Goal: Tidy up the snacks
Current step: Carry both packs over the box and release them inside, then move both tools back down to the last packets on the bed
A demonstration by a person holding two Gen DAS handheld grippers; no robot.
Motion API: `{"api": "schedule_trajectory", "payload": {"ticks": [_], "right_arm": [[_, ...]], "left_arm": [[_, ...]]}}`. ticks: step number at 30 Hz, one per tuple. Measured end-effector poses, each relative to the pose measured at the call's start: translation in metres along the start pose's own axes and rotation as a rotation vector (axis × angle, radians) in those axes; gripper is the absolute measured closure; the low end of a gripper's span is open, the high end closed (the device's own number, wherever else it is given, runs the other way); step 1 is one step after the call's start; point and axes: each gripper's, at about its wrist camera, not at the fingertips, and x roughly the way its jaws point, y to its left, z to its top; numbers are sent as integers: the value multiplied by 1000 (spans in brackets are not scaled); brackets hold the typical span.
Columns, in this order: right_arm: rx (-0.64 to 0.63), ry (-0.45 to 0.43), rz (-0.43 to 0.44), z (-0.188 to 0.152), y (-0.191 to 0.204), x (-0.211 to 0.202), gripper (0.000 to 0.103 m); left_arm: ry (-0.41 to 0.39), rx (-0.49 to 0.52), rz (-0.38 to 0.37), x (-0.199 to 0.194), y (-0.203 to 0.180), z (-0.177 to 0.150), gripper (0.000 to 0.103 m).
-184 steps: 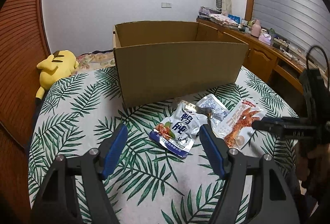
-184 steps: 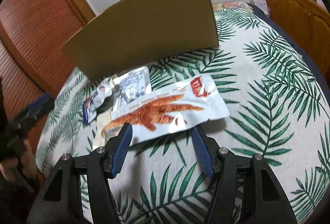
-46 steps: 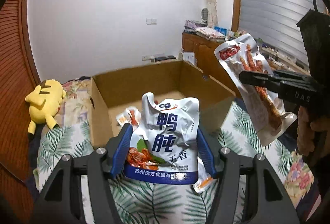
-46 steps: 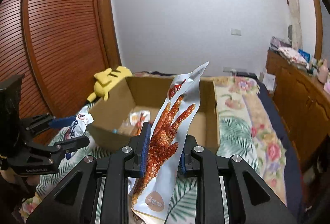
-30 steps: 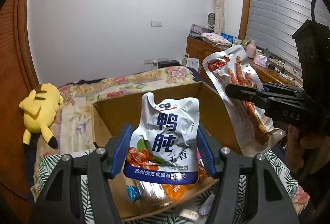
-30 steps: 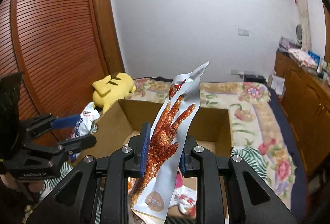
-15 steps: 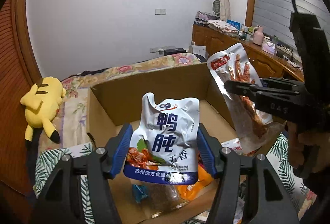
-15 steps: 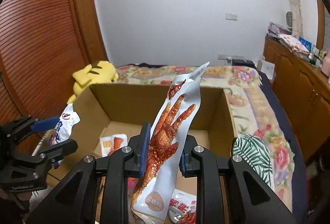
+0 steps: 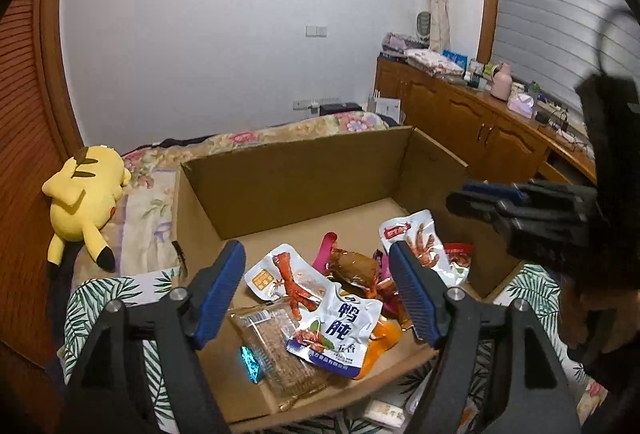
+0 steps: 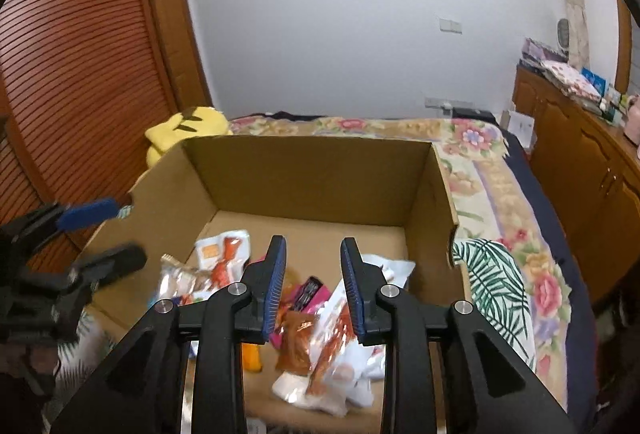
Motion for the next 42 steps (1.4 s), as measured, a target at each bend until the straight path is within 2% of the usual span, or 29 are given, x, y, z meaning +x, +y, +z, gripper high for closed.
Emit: {"api": "schedule_trajectory", "payload": {"ticks": [7, 15, 23, 32, 42], "right_arm": [[-60, -50, 52, -36, 21, -59, 70], [-51, -32, 97, -76, 35, -88, 58], [-21, 49, 88, -116, 37, -66, 52], [6, 152, 106, -131, 49, -35, 48], [-25, 229, 101, -143, 63, -11, 48]], "left_arm": [[-67, -3, 3, -36, -5, -10, 25], [-112, -11, -18, -76, -8, -35, 25], [-94, -2, 8, -92, -10, -70, 24], [-75, -46, 7, -102, -5, -107, 24], [-46, -66, 18, -99, -2, -125, 24]]}}
